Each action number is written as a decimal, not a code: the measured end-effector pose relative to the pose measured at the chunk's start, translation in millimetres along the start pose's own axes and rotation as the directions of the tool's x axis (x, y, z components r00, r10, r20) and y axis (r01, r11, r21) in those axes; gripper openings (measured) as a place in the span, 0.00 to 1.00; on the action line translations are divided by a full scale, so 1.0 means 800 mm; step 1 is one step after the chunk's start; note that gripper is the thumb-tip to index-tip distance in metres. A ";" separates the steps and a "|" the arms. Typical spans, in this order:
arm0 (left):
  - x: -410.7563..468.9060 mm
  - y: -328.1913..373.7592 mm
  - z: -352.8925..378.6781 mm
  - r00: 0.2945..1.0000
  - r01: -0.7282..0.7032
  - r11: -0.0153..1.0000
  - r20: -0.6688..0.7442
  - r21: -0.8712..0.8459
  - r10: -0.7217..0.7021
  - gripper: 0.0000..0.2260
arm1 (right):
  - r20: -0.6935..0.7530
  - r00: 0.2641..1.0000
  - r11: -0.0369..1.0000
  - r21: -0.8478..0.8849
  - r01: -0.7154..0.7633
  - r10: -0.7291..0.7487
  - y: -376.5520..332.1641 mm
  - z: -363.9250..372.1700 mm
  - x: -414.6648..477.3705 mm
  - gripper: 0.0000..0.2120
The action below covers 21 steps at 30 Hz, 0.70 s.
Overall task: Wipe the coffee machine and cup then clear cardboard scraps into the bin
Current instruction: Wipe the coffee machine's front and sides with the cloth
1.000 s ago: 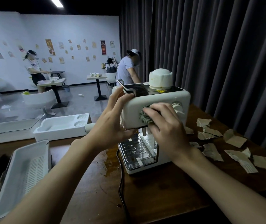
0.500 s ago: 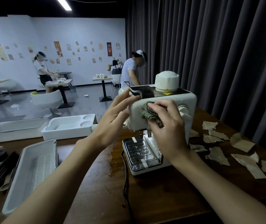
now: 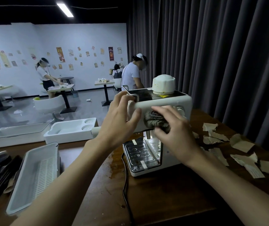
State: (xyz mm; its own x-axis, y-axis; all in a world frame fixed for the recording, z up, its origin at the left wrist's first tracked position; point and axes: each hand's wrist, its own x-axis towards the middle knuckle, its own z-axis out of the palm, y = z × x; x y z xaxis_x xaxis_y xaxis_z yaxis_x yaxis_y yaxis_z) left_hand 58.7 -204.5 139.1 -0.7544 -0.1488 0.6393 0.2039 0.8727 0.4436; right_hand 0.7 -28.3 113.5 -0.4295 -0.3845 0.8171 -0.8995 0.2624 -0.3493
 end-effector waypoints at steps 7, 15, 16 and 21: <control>0.031 0.035 0.023 0.930 0.264 0.956 -0.230 -0.126 -0.287 0.16 | -0.122 0.988 0.995 0.034 -0.095 0.099 0.042 -0.060 0.015 0.17; 0.053 0.034 0.043 0.848 0.397 0.910 -0.332 -0.118 -0.413 0.16 | -0.045 0.912 0.877 0.297 -0.377 0.408 0.082 -0.074 0.024 0.14; 0.054 0.035 0.044 0.838 0.404 0.908 -0.353 -0.114 -0.417 0.16 | -0.013 0.911 0.855 0.350 -0.382 0.413 0.082 -0.074 0.024 0.14; 0.056 0.038 0.043 0.822 0.417 0.902 -0.379 -0.109 -0.426 0.14 | -0.053 0.903 0.837 0.403 -0.371 0.426 0.076 -0.071 0.020 0.14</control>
State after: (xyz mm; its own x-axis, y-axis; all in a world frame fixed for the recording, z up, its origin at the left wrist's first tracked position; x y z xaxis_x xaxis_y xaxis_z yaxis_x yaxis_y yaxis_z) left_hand 9.8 -168.4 160.0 -0.4701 -0.6701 0.5745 -0.0630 0.6747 0.7354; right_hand -56.1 31.6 131.2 -0.7665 -0.1887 0.6139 -0.6259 0.0055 -0.7799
